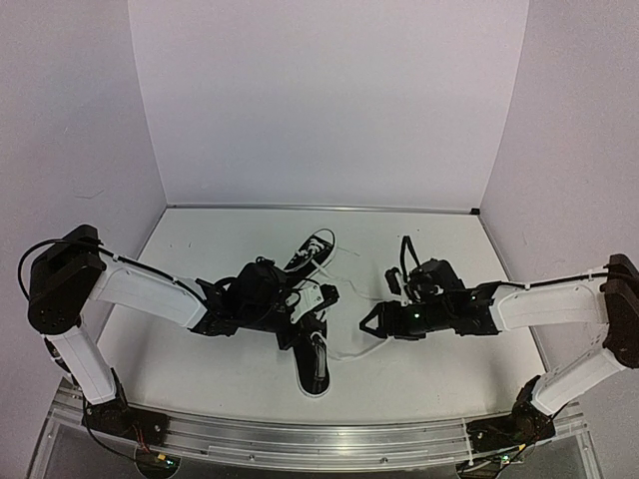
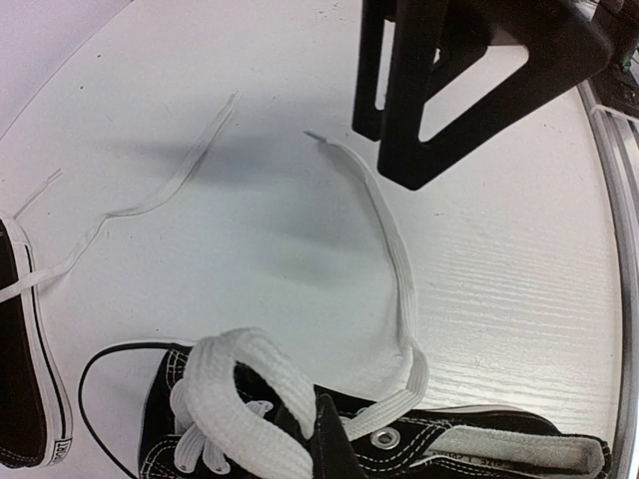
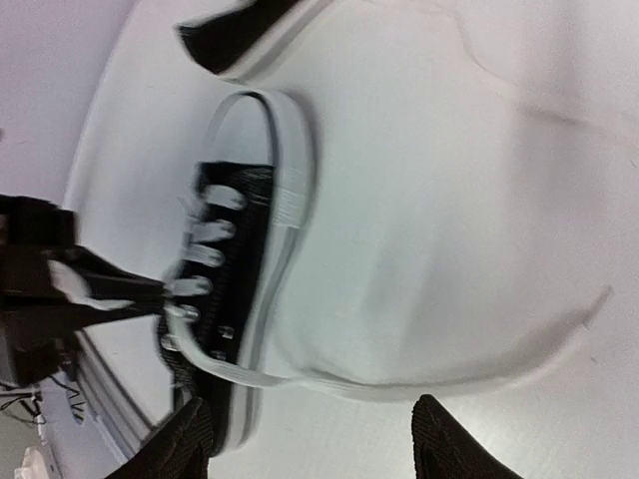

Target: Tie the shoes

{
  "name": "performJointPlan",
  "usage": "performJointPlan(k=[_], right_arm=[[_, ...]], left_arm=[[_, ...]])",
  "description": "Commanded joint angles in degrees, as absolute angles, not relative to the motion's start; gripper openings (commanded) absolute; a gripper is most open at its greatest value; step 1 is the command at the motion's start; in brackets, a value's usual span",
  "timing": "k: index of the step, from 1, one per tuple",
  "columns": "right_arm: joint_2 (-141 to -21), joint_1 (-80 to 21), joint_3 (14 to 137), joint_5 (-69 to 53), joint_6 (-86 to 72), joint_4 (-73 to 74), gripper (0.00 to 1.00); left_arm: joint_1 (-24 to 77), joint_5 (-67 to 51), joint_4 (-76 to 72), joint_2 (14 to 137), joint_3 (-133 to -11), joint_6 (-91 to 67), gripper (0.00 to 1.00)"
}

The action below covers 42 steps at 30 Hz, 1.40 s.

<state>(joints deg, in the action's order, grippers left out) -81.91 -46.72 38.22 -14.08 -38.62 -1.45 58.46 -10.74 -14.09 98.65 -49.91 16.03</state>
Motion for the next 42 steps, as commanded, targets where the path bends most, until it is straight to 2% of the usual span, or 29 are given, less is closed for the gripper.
performJointPlan(k=[1,11,15,18,20,26,32,42], right_arm=[[-84.7,-46.5,37.6,-5.4,-42.4,3.7,0.65],[-96.3,-46.6,43.4,-0.8,-40.6,4.0,0.58],[-100.2,-46.5,45.8,-1.1,-39.1,3.9,0.49],[-102.1,-46.5,46.8,-3.1,-37.7,2.8,0.22],[-102.2,-46.6,47.6,-4.3,-37.0,1.9,0.0],[-97.6,-46.5,53.3,-4.1,-33.2,1.6,0.0],[-97.3,-46.5,64.6,-7.6,-26.4,1.3,0.0],[-108.7,-48.0,82.2,-30.3,-23.8,-5.2,0.0]], left_arm=[[58.5,-10.4,-17.4,98.6,-51.7,16.6,0.0],[58.5,-10.2,-18.0,98.3,-51.4,16.9,0.0],[58.6,-10.2,-18.0,98.3,-51.4,17.2,0.0],[58.5,-10.2,-18.3,98.3,-51.2,17.6,0.0],[58.5,-9.9,-19.3,98.3,-50.6,17.7,0.0],[58.6,-9.2,-20.8,98.1,-49.1,18.7,0.0],[58.7,-7.9,-26.1,96.1,-45.0,20.5,0.0],[61.7,-2.6,-28.8,95.3,-42.8,26.1,0.0]])
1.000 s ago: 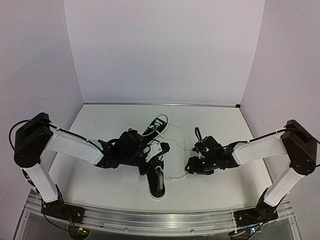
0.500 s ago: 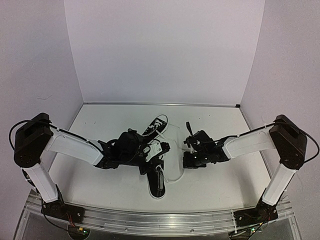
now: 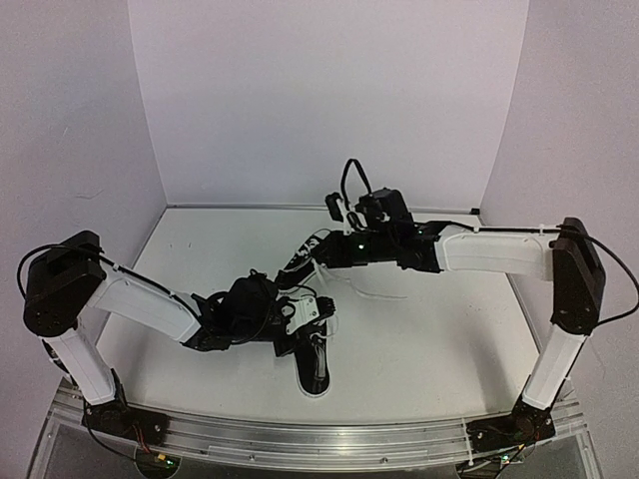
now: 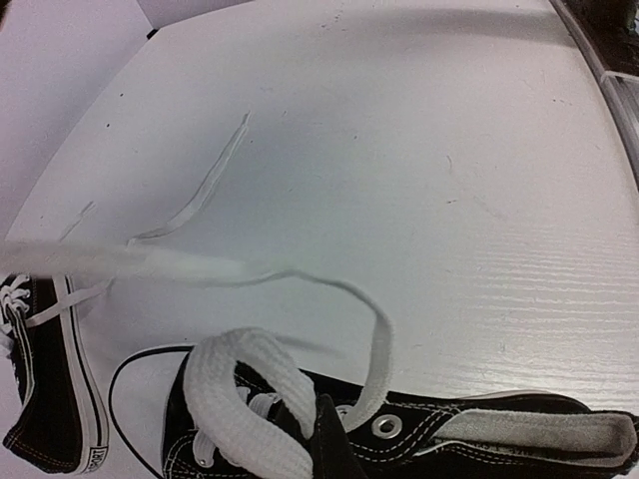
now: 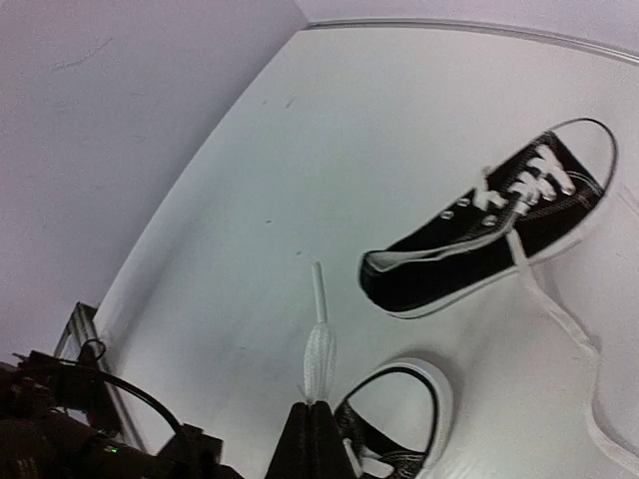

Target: Tie the shoes

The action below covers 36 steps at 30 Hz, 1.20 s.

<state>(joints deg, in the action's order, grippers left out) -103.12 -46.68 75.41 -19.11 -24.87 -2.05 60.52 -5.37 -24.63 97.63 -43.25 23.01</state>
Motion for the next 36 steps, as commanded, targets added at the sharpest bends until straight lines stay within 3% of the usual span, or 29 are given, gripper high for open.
performJointPlan(k=[1,6,9,10,11,14,22,29,36], right_arm=[[-110.4,-48.7,84.3,-31.0,-24.1,-5.1,0.0],[-115.0,-50.8,89.3,-37.1,-25.5,-4.9,0.02],[-113.9,-50.7,87.5,-36.7,-25.3,-4.8,0.25],[-112.9,-50.6,86.6,-36.4,-25.1,-4.7,0.41],[-111.8,-50.5,85.4,-36.3,-25.1,-4.7,0.51],[-107.4,-49.4,81.4,-36.1,-25.4,-4.5,0.64],[-95.1,-47.1,66.0,-36.9,-27.7,-4.7,0.64],[-92.0,-47.2,55.6,-38.1,-33.3,-10.3,0.63],[-92.8,-48.0,53.0,-37.7,-35.3,-12.5,0.6]], left_arm=[[62.1,-2.2,-28.9,95.4,-42.8,26.3,0.0],[63.3,-1.3,-28.8,95.5,-42.7,26.5,0.0],[63.5,-0.8,-28.3,95.4,-42.6,26.3,0.0],[63.5,-0.8,-28.3,95.2,-42.4,26.2,0.0],[63.5,-0.7,-28.4,95.2,-42.3,25.9,0.0],[63.5,-0.6,-29.2,94.7,-41.6,25.6,0.0],[63.5,-0.5,-29.8,94.6,-41.2,25.4,0.0],[63.5,-0.6,-30.7,95.6,-41.7,25.4,0.0],[63.5,-0.6,-30.6,96.3,-42.1,25.2,0.0]])
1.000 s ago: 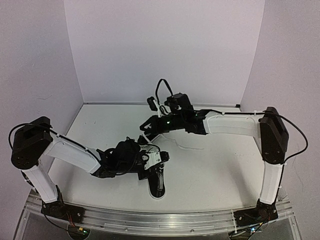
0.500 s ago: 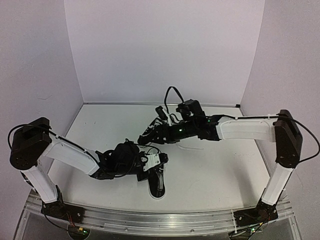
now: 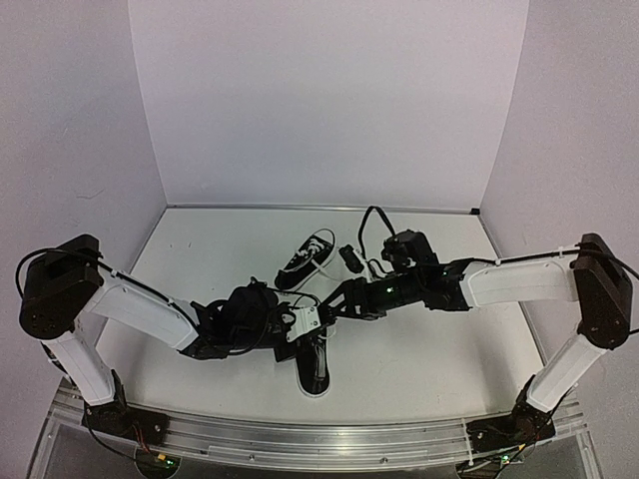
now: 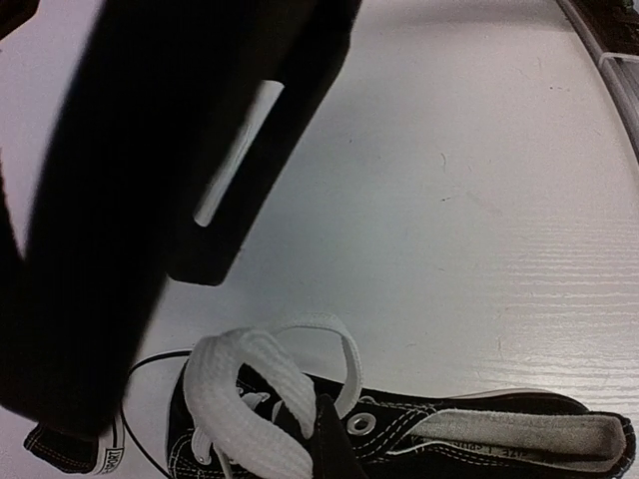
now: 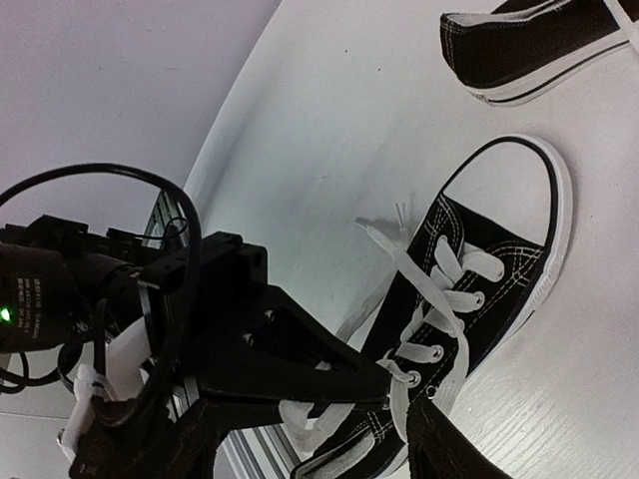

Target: Tie the shoes

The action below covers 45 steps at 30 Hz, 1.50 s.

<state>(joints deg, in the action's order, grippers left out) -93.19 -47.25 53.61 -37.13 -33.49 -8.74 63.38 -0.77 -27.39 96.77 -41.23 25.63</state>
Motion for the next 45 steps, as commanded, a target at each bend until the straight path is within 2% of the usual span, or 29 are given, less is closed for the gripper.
performJointPlan(k=[1,16,19,24,27,30,35,39,45], right_arm=[[-93.2,-48.0,52.8,-37.6,-35.4,-12.6,0.59],[-97.5,-49.5,52.5,-38.7,-37.5,-16.0,0.46],[-98.0,-49.6,52.6,-38.7,-37.6,-16.3,0.37],[-98.3,-49.6,52.8,-38.6,-37.7,-16.4,0.15],[-98.3,-49.6,53.0,-38.7,-37.5,-16.4,0.0],[-98.2,-49.6,53.1,-38.3,-37.5,-16.4,0.0],[-98.0,-49.6,52.8,-37.8,-37.4,-16.3,0.0],[-98.0,-49.6,52.6,-37.6,-37.3,-16.3,0.0],[-97.7,-49.7,52.6,-37.6,-37.3,-16.4,0.0]], left_arm=[[63.6,-0.6,-30.6,96.3,-42.1,25.1,0.0],[63.5,-0.6,-30.6,97.1,-43.0,25.4,0.0],[63.5,-0.6,-30.5,97.2,-43.0,25.4,0.0],[63.5,1.1,-30.3,97.3,-43.1,25.4,0.0],[63.5,1.4,-29.0,97.3,-43.7,25.0,0.08],[63.5,1.2,-24.3,95.4,-45.0,24.3,0.25],[62.3,1.1,-8.8,86.5,-46.0,23.2,0.45],[55.7,-1.6,0.6,77.4,-44.8,18.9,0.52],[49.4,-2.5,9.0,74.8,-43.1,17.9,0.52]])
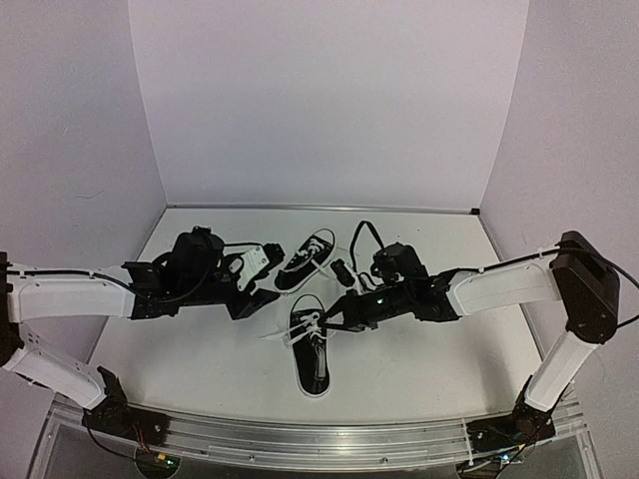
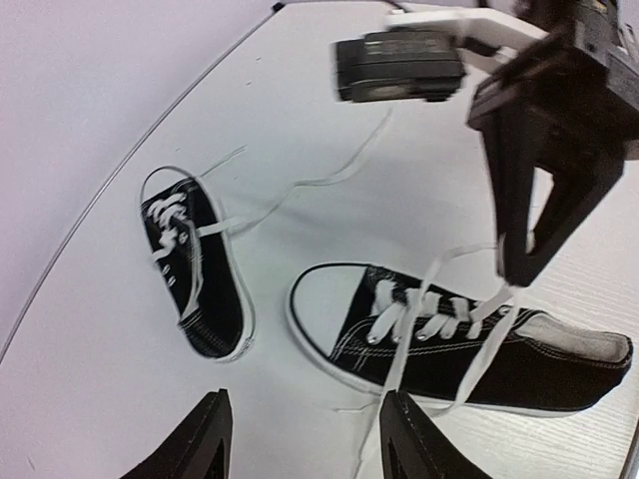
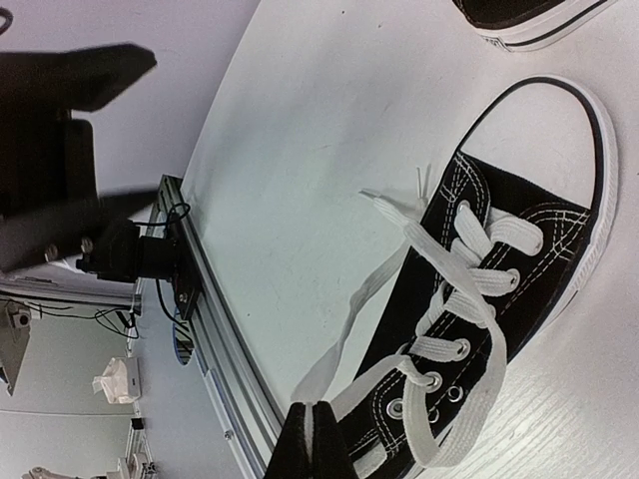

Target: Tie the shoes

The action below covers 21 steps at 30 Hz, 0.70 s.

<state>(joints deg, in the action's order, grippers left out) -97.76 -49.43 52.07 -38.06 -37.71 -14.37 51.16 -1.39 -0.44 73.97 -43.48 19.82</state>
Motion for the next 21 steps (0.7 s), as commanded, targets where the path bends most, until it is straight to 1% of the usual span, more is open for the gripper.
performJointPlan(k=[1,6,13,18,21], right_arm=[[-97.7,-49.6,52.7,-37.6,-37.3,-16.4,0.0],[-97.8,-49.6,53.0,-37.4,-37.4,-16.3,0.0],[-98.2,-49.6,53.0,-37.2,-37.3,-16.3,0.0],[-98.5,-49.6,53.1,-37.2,-37.3,-16.3,0.0],[-98.5,-49.6,53.1,-37.0,-37.4,-16.3,0.0]], left_arm=[[49.2,-2.5,9.9,76.5,-43.5,18.0,0.51],[49.2,-2.6,13.8,87.2,-48.0,18.5,0.48],[49.0,-3.3,16.2,97.3,-53.9,20.7,0.48],[49.0,-3.5,18.8,102.8,-58.5,22.5,0.48],[49.1,-4.3,20.5,104.6,-60.2,23.4,0.45]])
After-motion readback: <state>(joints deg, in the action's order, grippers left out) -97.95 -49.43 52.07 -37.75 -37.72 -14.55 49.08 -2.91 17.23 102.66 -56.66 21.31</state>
